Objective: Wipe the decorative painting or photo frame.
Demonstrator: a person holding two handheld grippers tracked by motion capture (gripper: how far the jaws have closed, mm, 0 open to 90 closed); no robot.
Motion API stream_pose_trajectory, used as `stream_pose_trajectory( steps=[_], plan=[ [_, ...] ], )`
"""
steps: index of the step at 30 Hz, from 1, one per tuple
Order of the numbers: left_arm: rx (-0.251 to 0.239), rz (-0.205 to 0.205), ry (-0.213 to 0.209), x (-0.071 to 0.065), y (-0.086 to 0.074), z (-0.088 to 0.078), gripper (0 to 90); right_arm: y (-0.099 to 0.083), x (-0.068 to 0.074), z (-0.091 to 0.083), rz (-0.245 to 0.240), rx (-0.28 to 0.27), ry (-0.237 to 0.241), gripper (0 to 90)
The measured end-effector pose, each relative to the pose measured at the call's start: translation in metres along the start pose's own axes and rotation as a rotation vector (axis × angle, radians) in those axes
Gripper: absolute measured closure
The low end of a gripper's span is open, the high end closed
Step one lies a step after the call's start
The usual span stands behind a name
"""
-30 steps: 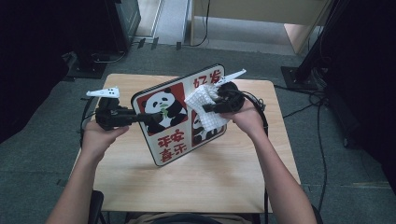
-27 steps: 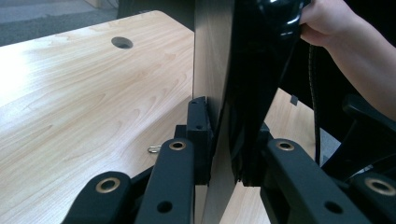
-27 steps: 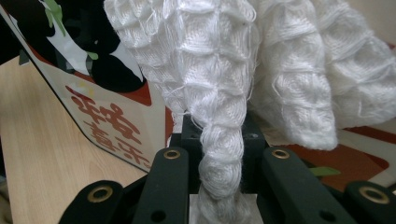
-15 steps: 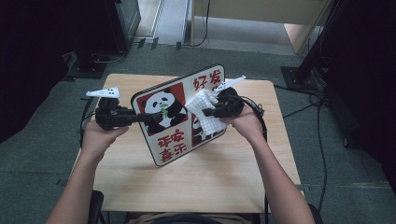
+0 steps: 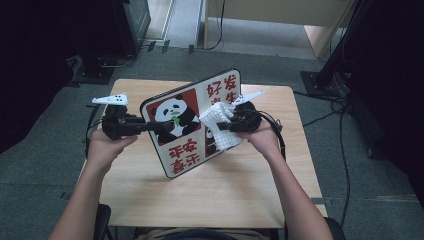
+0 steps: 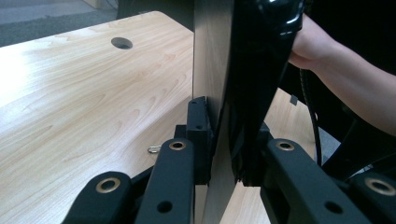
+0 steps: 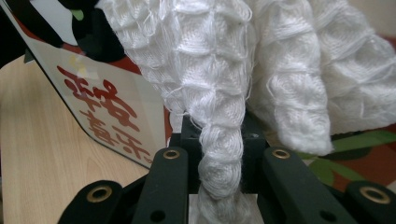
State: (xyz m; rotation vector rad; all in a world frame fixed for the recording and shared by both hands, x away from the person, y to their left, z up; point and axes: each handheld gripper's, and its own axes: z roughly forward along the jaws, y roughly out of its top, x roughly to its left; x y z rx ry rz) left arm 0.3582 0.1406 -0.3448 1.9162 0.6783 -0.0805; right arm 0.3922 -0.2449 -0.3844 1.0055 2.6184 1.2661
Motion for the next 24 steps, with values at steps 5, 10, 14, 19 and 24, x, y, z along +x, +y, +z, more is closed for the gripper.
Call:
stream_pose_trajectory(
  steps=[5, 10, 14, 19, 24],
  plan=[
    [0.0, 0.001, 0.0, 0.0, 0.0, 0.0, 78.9, -0.007, -0.001, 0.002, -0.001, -0.002, -0.011, 77.8],
    [-0.002, 0.0, -0.002, 0.0, 0.0, 0.0, 78.8, -0.017, -0.002, 0.006, 0.013, -0.003, -0.01, 77.9],
    [-0.002, 0.0, -0.001, 0.0, -0.001, 0.0, 78.7, -0.024, -0.004, 0.011, 0.028, 0.006, -0.002, 77.9],
    [-0.001, 0.002, -0.001, -0.001, -0.001, 0.0, 78.7, -0.031, -0.003, 0.015, 0.025, 0.016, -0.008, 77.9],
    [0.0, 0.002, -0.004, -0.001, -0.001, 0.0, 78.6, -0.037, -0.003, 0.021, 0.028, 0.041, -0.01, 77.8]
  ],
)
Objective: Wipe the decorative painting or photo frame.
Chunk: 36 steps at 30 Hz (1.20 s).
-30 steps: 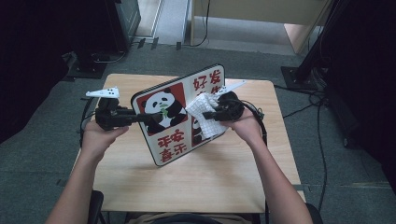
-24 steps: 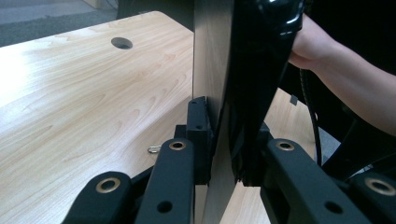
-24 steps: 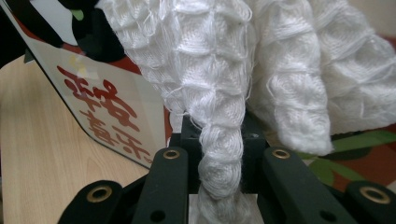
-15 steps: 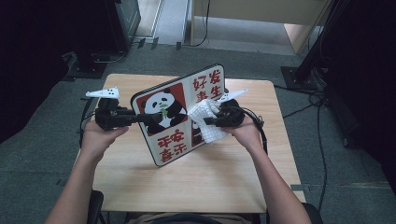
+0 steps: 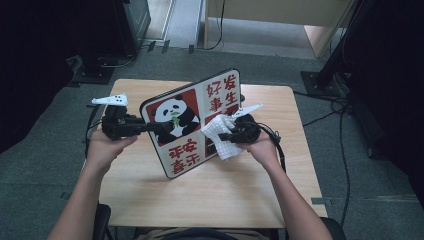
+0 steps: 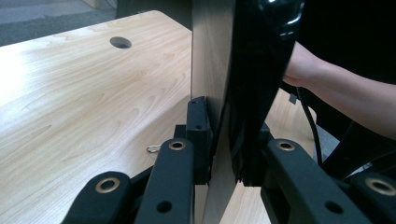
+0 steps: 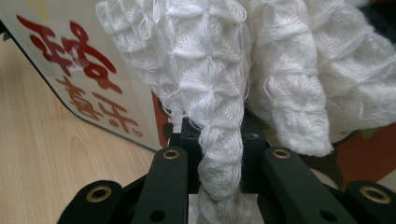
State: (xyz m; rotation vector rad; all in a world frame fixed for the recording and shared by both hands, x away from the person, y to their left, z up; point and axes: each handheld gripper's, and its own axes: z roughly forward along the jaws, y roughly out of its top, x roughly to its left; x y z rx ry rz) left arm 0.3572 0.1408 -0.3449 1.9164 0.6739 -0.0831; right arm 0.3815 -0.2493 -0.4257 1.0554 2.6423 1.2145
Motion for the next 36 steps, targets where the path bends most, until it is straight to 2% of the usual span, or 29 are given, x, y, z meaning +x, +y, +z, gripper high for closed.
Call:
stream_pose_trajectory(
  steps=[18, 25, 30, 32, 33, 36],
  plan=[
    [0.001, -0.005, -0.008, 0.0, 0.0, 0.0, 78.1, -0.024, 0.001, 0.02, 0.012, 0.047, -0.003, 77.6],
    [0.0, -0.007, -0.01, 0.0, -0.001, 0.0, 78.0, -0.036, -0.003, 0.03, 0.052, 0.067, 0.023, 77.5],
    [-0.003, -0.016, -0.006, 0.0, -0.001, 0.0, 78.0, -0.042, -0.004, 0.033, 0.054, 0.07, 0.017, 77.6],
    [-0.004, -0.017, -0.004, 0.0, -0.001, 0.0, 78.2, -0.042, -0.004, 0.033, 0.056, 0.066, 0.018, 77.8],
    [-0.005, -0.019, -0.001, 0.0, -0.001, 0.0, 78.2, -0.042, -0.005, 0.033, 0.082, 0.068, 0.028, 78.4],
    [-0.01, -0.022, 0.002, -0.001, -0.002, 0.0, 78.3, -0.041, -0.005, 0.033, 0.086, 0.075, 0.033, 78.5]
  ],
)
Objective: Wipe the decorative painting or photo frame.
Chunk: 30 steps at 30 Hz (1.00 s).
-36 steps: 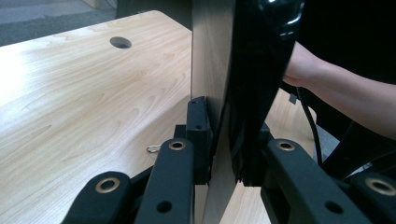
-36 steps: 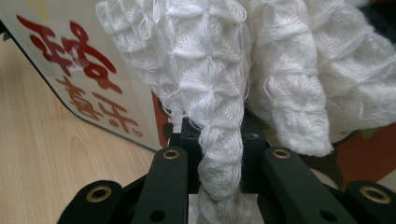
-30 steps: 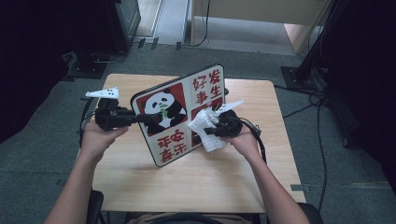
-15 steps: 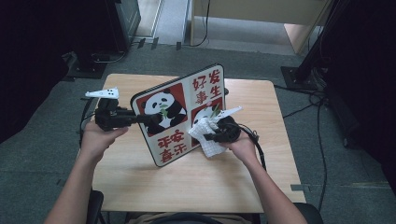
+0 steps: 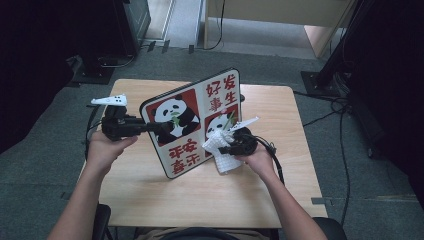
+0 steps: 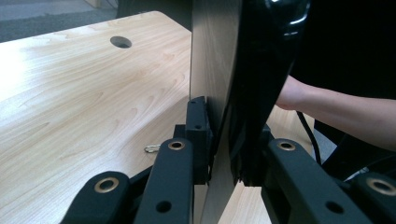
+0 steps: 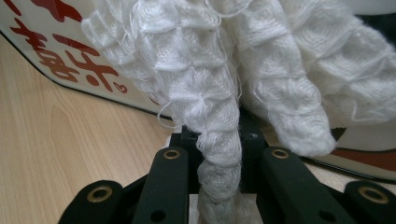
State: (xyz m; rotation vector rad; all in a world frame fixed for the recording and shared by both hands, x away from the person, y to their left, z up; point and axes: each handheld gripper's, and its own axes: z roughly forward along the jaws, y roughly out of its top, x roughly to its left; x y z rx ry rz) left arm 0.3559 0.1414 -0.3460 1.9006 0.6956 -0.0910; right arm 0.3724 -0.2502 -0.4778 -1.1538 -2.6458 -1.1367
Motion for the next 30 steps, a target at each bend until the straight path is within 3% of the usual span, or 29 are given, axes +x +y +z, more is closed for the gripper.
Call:
stream_pose_trajectory(
  steps=[12, 20, 30],
  plan=[
    [-0.004, 0.003, 0.008, -0.001, 0.0, 0.0, 78.3, 0.013, 0.006, -0.02, -0.021, 0.021, 0.026, 79.6],
    [-0.003, 0.004, 0.011, -0.001, 0.0, 0.0, 78.4, 0.022, 0.011, -0.039, -0.024, -0.013, 0.024, 79.7],
    [-0.01, 0.002, 0.013, -0.002, -0.001, 0.0, 78.3, 0.048, 0.028, -0.068, -0.06, -0.039, 0.01, 79.7]
  ],
)
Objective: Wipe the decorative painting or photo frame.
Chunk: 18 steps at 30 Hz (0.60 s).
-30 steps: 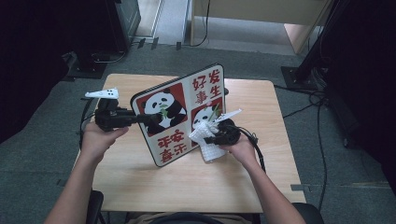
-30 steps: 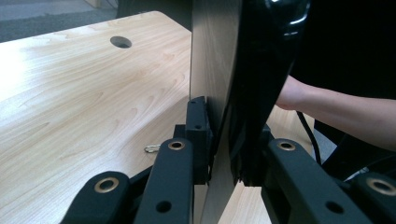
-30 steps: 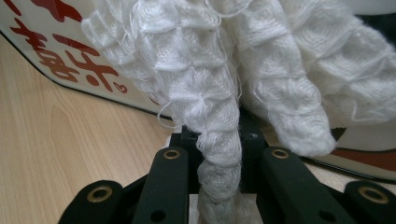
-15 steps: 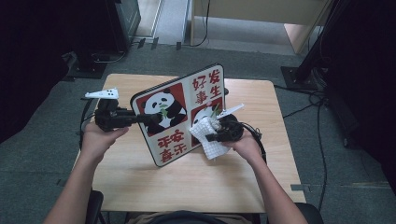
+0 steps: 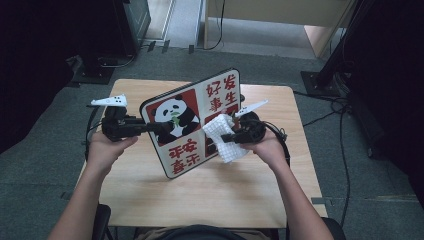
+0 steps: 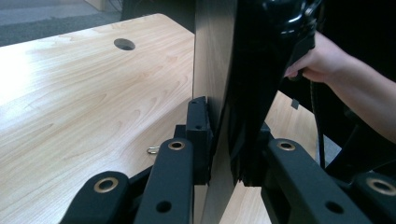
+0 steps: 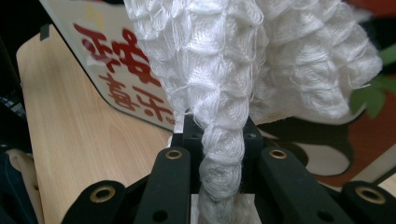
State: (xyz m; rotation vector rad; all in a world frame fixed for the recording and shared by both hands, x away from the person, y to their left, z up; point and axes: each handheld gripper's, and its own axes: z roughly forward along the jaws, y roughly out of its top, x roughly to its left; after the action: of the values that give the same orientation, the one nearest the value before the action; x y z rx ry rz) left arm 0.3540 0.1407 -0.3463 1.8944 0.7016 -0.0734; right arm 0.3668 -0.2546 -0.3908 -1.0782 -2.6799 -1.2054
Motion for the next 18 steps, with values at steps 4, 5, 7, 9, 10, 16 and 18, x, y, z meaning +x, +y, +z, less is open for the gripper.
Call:
stream_pose_trajectory(
  steps=[4, 5, 7, 9, 10, 16, 18],
  plan=[
    [-0.002, -0.002, 0.0, 0.0, 0.0, 0.0, 78.3, 0.009, 0.004, -0.01, -0.009, -0.02, -0.003, 79.6],
    [-0.002, -0.003, -0.001, 0.0, 0.0, 0.0, 78.2, 0.016, 0.005, -0.016, -0.017, -0.023, -0.013, 79.6],
    [-0.003, -0.007, -0.003, 0.0, 0.0, 0.0, 78.2, 0.024, 0.007, -0.021, -0.029, -0.02, -0.02, 79.6],
    [-0.003, -0.006, -0.003, 0.001, 0.0, 0.0, 78.2, 0.027, 0.008, -0.023, -0.033, -0.019, -0.023, 79.6],
    [-0.004, -0.007, -0.004, 0.001, 0.0, 0.0, 78.2, 0.036, 0.011, -0.029, -0.047, -0.029, -0.023, 79.4],
    [-0.001, -0.006, -0.004, 0.001, 0.0, 0.0, 78.2, 0.055, 0.016, -0.036, -0.072, -0.022, -0.032, 79.4],
    [-0.002, -0.007, -0.006, 0.001, 0.0, 0.0, 78.1, 0.064, 0.019, -0.039, -0.084, -0.021, -0.034, 79.4]
  ],
)
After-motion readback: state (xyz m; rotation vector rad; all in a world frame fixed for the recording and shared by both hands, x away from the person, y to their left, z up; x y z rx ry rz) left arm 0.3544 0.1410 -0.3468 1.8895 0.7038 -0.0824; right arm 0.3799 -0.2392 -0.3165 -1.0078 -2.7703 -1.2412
